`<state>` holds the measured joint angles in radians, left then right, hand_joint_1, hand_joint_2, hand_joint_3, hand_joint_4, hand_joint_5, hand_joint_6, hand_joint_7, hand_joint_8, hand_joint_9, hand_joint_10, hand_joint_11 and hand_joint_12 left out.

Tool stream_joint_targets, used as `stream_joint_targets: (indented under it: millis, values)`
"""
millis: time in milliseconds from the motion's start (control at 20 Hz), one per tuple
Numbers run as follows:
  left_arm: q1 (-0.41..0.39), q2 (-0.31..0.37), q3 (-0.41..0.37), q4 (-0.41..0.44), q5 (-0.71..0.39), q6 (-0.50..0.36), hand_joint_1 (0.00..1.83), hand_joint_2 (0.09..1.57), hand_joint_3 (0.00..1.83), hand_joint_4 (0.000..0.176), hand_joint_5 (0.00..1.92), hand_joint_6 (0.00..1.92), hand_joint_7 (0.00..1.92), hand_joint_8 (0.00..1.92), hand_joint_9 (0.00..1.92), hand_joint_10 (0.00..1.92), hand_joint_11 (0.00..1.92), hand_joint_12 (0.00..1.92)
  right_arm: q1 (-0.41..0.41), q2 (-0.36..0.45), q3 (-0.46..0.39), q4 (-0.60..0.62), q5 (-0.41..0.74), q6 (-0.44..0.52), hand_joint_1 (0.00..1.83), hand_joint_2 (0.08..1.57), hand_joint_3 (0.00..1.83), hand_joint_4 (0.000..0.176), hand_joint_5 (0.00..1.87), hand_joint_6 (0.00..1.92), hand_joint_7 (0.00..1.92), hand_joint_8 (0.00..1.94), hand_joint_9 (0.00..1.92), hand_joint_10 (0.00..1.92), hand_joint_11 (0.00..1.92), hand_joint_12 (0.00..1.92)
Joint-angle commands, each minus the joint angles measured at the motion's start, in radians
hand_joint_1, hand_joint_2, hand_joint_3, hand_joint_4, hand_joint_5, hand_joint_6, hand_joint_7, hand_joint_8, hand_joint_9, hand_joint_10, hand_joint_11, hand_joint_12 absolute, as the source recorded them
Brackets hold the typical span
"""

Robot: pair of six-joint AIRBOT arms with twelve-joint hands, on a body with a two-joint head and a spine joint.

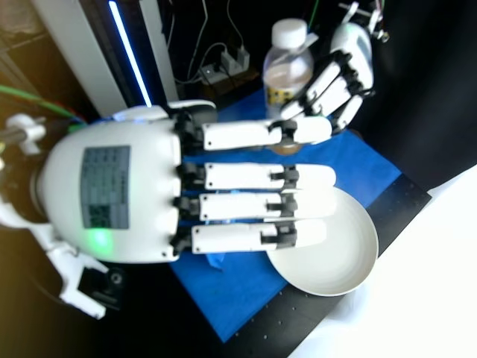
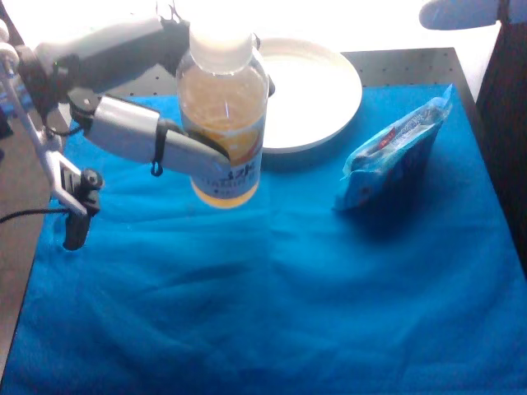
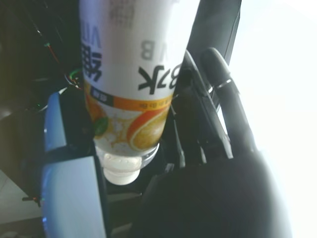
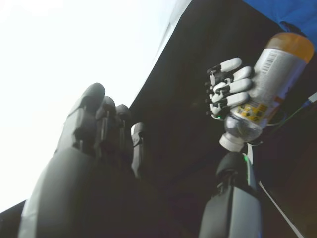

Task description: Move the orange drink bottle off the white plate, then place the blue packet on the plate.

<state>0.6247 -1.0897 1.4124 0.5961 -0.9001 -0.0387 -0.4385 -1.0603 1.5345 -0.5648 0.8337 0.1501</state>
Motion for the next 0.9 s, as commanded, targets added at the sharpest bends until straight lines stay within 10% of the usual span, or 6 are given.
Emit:
stream_joint_targets:
  millis: [0,50,100,850]
  values:
    - [-0.002,-0.008,0.004,-0.094,-0.119,-0.014,1.22,1.11,0.0,0.033,0.95,1.02,1.01,0.95,1.06,0.01,0.49,0.85,0.02,-0.001,-0.002,0.068,0.092,0.005,0.6,0.83,0.0,0.132,0.16,0.0,0.17,0.0,0.15,0.0,0.0,0.46]
    - [0.006,-0.013,0.009,-0.097,-0.114,-0.014,1.21,1.12,0.0,0.034,0.94,1.03,0.98,1.01,1.05,0.01,0.45,0.87,0.02,-0.001,-0.002,0.068,0.092,0.005,0.6,0.84,0.0,0.126,0.17,0.0,0.18,0.0,0.16,0.0,0.0,0.48]
    - [0.016,-0.025,0.022,-0.1,-0.096,-0.014,1.23,1.12,0.0,0.0,0.94,0.92,1.01,1.07,1.14,0.05,0.5,1.13,0.02,-0.001,-0.002,0.068,0.092,0.005,0.62,0.83,0.0,0.127,0.17,0.0,0.16,0.0,0.14,0.0,0.0,0.43]
    - [0.075,-0.083,0.08,-0.138,-0.046,-0.016,1.19,1.18,0.0,0.0,0.83,1.12,0.88,1.24,1.03,0.01,0.33,1.37,0.019,0.003,-0.002,0.062,0.092,0.005,0.62,0.8,0.0,0.122,0.22,0.0,0.19,0.01,0.2,0.01,0.0,0.44]
